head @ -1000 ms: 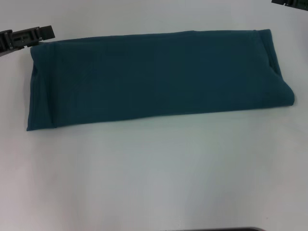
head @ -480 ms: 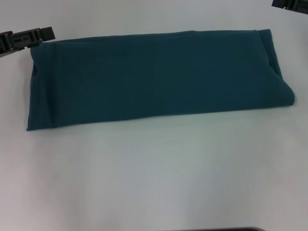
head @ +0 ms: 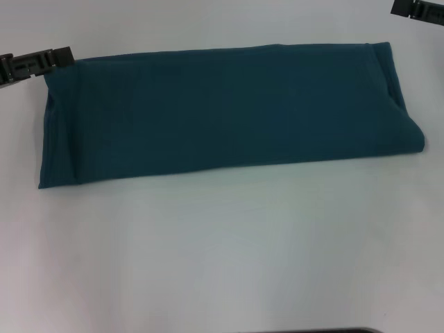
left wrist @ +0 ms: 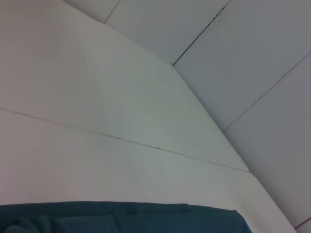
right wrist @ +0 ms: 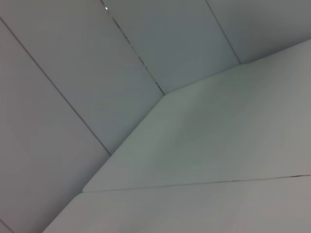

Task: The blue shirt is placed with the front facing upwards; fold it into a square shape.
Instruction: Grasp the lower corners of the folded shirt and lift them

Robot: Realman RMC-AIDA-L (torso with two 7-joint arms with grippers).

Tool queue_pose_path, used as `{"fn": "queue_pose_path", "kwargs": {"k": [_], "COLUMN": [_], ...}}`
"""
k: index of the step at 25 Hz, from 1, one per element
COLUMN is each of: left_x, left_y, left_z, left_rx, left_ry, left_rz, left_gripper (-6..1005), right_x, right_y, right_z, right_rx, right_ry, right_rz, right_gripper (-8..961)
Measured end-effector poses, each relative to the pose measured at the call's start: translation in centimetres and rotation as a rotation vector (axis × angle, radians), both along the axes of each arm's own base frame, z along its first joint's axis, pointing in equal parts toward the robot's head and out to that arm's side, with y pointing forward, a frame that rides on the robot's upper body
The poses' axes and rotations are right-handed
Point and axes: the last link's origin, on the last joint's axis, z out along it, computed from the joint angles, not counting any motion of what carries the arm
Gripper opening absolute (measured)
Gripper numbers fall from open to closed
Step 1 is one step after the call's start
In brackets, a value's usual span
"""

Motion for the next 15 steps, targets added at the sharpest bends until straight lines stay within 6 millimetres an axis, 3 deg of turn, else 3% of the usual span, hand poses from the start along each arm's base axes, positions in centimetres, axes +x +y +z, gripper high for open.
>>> {"fn": "queue_pose_path", "kwargs": {"k": [15], "left_x": [-0.53], "left_y": [-0.31], "left_z": [-0.12], "left_rx": [0.0], "left_ry": [-0.006], "left_rz": [0.02], "left_gripper": [766], "right_x": [0.55], "right_y": [-0.44], "right_z": [0.08], "right_rx": [0.004], "right_ry": [-0.012], "right_rz": [-0.007], "right_gripper": [885]}}
